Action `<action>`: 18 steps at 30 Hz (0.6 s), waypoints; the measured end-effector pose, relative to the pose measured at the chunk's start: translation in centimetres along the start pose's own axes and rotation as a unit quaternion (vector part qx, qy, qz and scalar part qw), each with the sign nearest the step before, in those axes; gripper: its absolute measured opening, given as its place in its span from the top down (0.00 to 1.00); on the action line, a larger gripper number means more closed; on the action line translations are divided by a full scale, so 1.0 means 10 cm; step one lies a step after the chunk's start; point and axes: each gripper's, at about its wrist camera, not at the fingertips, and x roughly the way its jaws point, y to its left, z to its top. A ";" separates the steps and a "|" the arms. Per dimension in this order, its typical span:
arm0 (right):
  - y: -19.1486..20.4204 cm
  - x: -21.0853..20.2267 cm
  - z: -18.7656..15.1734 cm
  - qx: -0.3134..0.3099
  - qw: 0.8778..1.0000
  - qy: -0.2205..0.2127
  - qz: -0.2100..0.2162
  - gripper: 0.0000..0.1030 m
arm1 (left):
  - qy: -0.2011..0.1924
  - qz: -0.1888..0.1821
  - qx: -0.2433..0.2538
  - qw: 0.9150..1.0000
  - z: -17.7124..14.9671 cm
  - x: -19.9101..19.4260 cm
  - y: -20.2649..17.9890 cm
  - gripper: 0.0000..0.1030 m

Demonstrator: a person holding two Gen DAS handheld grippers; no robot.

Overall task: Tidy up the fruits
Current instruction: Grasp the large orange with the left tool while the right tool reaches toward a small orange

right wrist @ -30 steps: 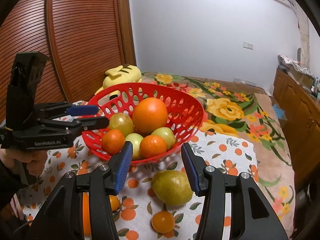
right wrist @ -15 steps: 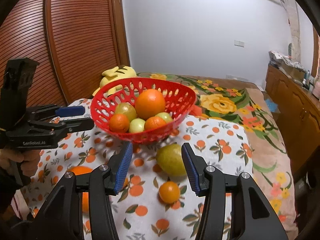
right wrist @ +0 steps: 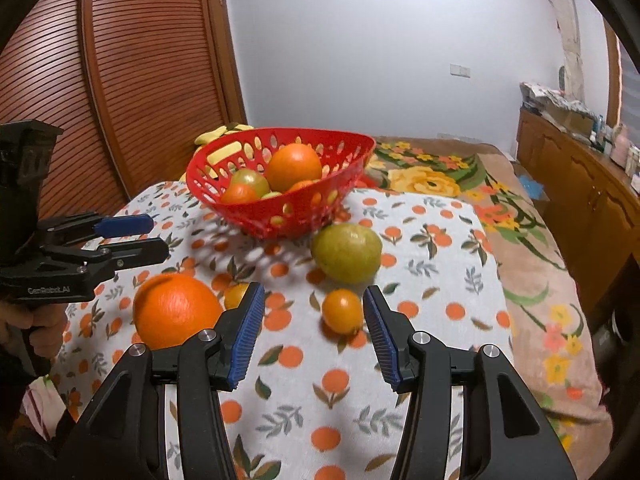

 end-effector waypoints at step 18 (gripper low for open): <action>-0.05 0.15 -0.38 0.034 0.999 0.017 -0.006 0.47 | 0.017 -0.010 0.000 1.000 -0.16 0.03 -0.09 0.39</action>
